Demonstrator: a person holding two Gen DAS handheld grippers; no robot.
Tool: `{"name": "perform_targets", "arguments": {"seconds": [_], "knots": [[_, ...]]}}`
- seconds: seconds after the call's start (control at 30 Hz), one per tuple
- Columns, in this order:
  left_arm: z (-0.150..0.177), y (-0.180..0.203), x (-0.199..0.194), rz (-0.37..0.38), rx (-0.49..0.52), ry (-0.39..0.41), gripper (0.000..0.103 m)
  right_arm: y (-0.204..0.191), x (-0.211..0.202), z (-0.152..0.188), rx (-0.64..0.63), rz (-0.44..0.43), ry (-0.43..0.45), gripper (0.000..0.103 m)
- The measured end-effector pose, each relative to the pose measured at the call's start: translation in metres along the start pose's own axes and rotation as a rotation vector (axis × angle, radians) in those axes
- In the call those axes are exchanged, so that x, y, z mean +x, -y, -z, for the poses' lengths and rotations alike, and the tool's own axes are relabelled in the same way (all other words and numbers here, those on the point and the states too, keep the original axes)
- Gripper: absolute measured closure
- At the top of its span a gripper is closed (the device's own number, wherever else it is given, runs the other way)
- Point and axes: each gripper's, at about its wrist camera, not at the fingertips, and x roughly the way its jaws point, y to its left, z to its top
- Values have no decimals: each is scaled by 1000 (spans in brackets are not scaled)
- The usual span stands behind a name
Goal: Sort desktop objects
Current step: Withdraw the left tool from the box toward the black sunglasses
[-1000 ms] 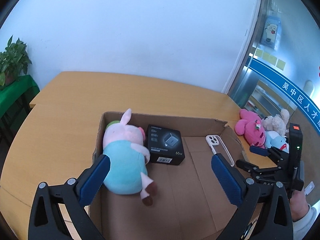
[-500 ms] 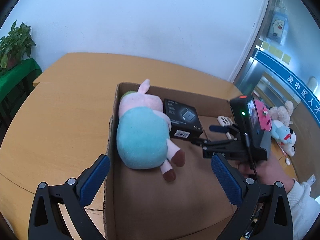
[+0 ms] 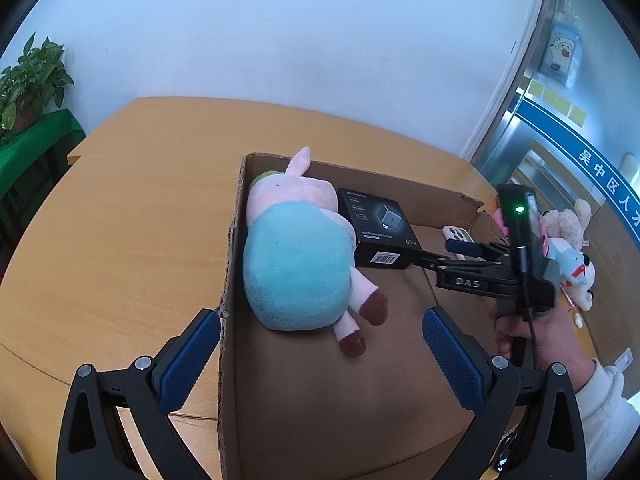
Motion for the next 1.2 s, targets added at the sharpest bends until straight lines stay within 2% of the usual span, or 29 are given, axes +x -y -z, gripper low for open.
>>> {"name": "perform_targets", "arguments": {"seconds": [0.07,0.2,0.3,0.4,0.57,0.77,0.93,1.1,1.2], "knots": [[0,3,-6,-13,6,16,1,-2,-16,0,-9,-14,25,23],[6,14,-27,-58,28,78,1,-6,-77,10,-11,-46,122,22],[12,23,-39,-96,61,111,1,-12,-125,26,-29,-35,207,21],[20,32,-50,-120,76,128,1,-9,-154,42,-41,-16,249,20],[28,47,-59,-138,87,147,1,5,-176,58,-47,39,247,20],[33,62,-58,-190,105,158,1,11,-187,87,-24,40,235,20],[38,64,-53,-182,109,138,1,18,-207,116,-13,58,246,20],[59,68,-59,-150,141,124,1,27,-222,156,1,-12,226,20],[80,72,-60,-77,137,65,1,33,-222,191,0,-85,172,20]]}}
